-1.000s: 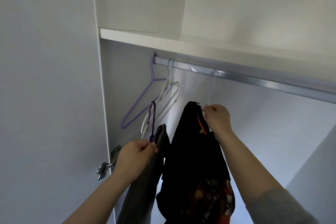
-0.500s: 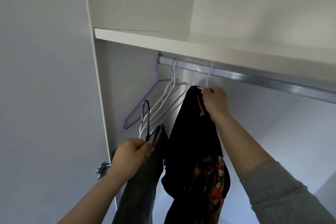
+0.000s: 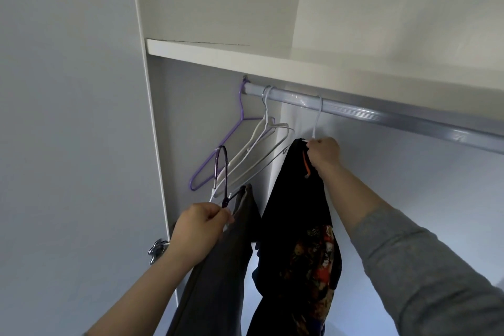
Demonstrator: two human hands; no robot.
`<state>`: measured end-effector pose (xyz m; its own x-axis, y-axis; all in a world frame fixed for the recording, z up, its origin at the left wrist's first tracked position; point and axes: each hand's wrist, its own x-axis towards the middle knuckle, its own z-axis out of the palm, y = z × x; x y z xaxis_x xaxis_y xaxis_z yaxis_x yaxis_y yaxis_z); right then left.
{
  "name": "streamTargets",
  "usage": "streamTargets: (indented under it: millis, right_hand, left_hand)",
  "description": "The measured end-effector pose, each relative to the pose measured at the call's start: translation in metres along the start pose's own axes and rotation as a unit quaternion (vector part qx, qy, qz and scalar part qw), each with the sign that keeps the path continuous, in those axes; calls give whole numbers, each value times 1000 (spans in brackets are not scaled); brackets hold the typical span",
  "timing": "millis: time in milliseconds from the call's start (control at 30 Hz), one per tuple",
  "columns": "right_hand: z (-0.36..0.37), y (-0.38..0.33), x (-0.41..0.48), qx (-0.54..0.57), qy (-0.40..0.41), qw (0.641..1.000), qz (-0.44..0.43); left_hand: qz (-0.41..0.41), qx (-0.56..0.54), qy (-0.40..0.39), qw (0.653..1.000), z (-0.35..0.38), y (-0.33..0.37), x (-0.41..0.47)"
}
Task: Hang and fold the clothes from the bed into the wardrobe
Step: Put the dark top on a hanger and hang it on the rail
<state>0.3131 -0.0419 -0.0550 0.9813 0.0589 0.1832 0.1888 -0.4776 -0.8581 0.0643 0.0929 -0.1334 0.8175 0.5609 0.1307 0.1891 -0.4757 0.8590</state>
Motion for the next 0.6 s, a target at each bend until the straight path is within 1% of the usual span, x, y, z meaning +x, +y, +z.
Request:
streamTargets:
  millis: [167,333,367,433,500,533,600]
  right_hand:
    - [9,7,6,28,-22,999,0]
    - [11,6,2,22,-59,998,-6]
    - [10,6,0,5,-65,998,-10]
    - [6,6,-8,-66,-73,995,-27]
    - [0,6,-26,-145,-50,986,-68]
    - [-3,5,-37,-154,-20,982,-105]
    - [-6,0,-63,-101,19,976,-190]
  left_hand:
    - [2,4,-4,1000,-4,-2,5]
    - [-4,3,-3,1000,-4,-4,9]
    - [-2,4,-5,1000,-5,-5,9]
    - [2,3,-10,1000,-7,-7,9]
    - [6,3,-15,1000,-11,-11,10]
    - [8,3,-18,1000,-13,-12,10]
    - [8,3,-23,1000,-18,-15,10]
